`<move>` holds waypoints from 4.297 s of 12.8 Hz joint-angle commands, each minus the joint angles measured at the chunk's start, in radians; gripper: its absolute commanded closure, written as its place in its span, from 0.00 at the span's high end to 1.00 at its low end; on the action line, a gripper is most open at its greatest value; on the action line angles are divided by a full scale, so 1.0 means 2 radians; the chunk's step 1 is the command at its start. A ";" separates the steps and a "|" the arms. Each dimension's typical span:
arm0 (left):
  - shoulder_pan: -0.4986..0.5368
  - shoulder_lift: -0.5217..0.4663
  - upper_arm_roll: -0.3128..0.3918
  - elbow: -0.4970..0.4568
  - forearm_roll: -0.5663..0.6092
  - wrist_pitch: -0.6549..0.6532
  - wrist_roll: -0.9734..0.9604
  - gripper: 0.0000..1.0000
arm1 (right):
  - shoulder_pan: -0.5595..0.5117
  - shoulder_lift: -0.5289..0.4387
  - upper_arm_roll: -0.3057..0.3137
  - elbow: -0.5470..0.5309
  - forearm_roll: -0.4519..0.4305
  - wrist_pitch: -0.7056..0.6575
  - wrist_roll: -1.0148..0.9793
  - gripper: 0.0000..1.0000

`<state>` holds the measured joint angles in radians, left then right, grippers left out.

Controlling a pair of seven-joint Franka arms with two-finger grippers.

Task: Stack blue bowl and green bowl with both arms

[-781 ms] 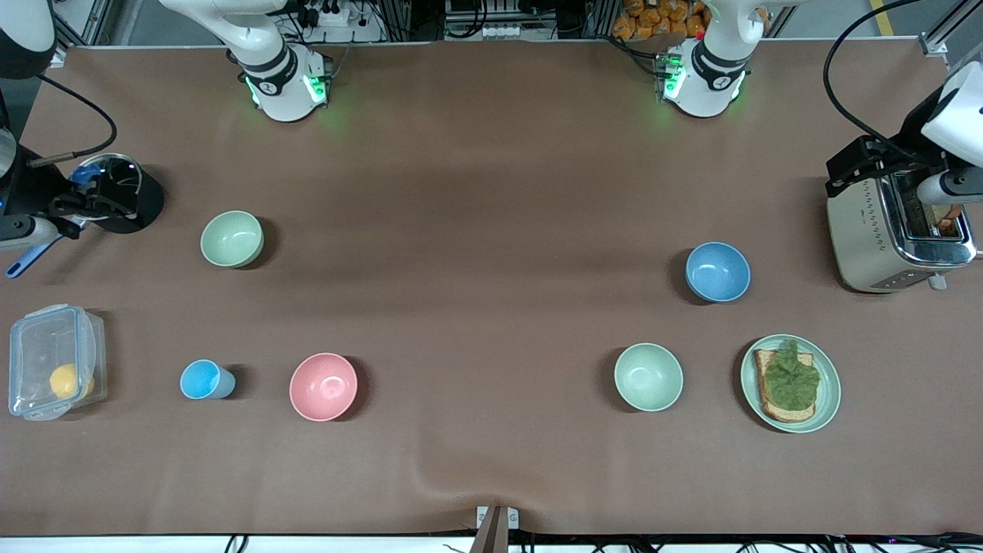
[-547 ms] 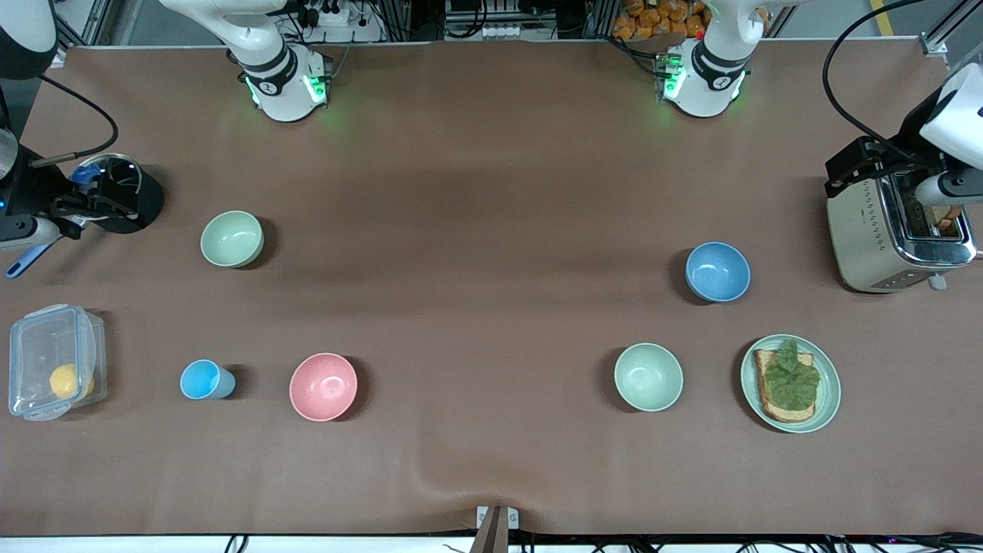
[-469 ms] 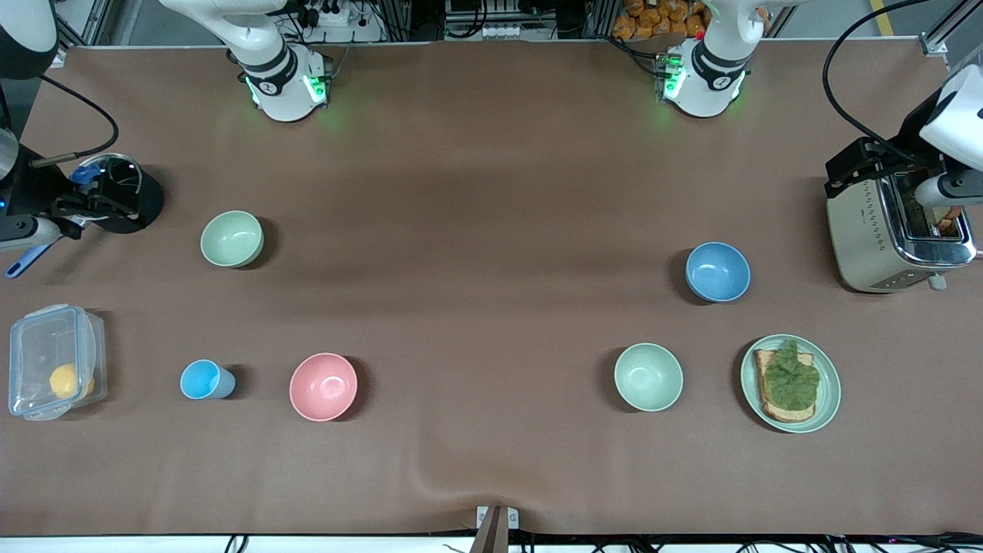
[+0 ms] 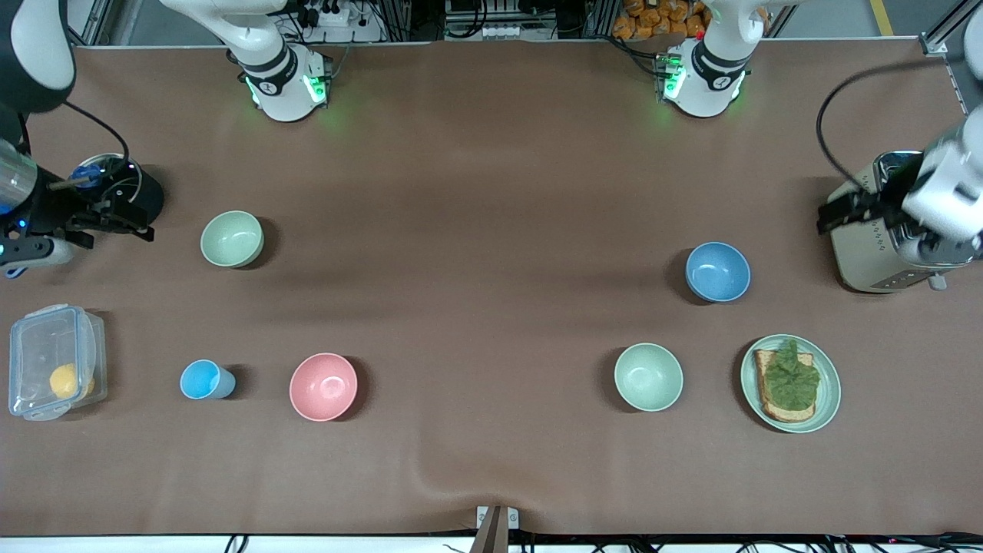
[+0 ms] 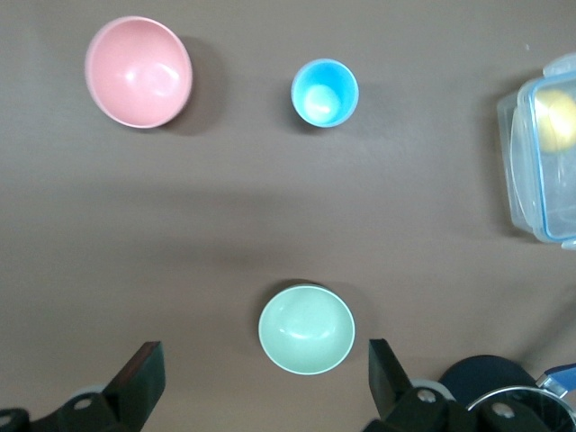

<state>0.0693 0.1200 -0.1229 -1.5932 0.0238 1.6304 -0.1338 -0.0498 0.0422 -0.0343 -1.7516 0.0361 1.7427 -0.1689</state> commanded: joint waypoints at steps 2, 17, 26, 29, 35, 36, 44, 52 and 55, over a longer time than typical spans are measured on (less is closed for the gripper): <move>0.003 -0.002 -0.001 -0.098 -0.005 0.105 0.013 1.00 | -0.023 0.004 0.006 -0.056 -0.006 0.057 -0.011 1.00; 0.029 0.088 -0.005 -0.309 -0.004 0.368 0.013 1.00 | -0.089 0.101 0.006 -0.246 0.031 0.300 -0.185 1.00; 0.029 0.117 -0.005 -0.304 -0.004 0.386 0.012 0.47 | -0.096 0.129 0.009 -0.278 0.032 0.311 -0.199 0.53; 0.014 0.117 -0.005 -0.297 -0.004 0.385 0.012 0.00 | -0.095 0.124 0.009 -0.277 0.032 0.301 -0.199 0.10; 0.012 0.107 -0.006 -0.260 -0.004 0.378 0.014 0.00 | -0.083 0.114 0.010 -0.255 0.085 0.268 -0.188 0.00; 0.011 0.106 -0.006 -0.248 -0.004 0.372 0.013 0.00 | -0.079 0.113 0.010 -0.250 0.092 0.261 -0.167 0.00; 0.002 0.106 -0.011 -0.155 -0.004 0.271 0.013 0.00 | 0.049 0.086 0.026 -0.231 0.139 0.245 0.097 0.00; 0.000 0.104 -0.022 -0.102 -0.005 0.208 0.012 0.00 | 0.286 0.102 0.027 -0.221 0.187 0.391 0.414 0.00; 0.002 0.094 -0.028 -0.099 -0.010 0.196 0.012 0.00 | 0.363 0.155 0.026 -0.209 0.187 0.481 0.505 0.00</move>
<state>0.0688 0.3383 -0.1720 -1.7980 0.0238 2.0617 -0.1304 0.6085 0.2776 0.0307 -2.1941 0.3898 2.6176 0.7586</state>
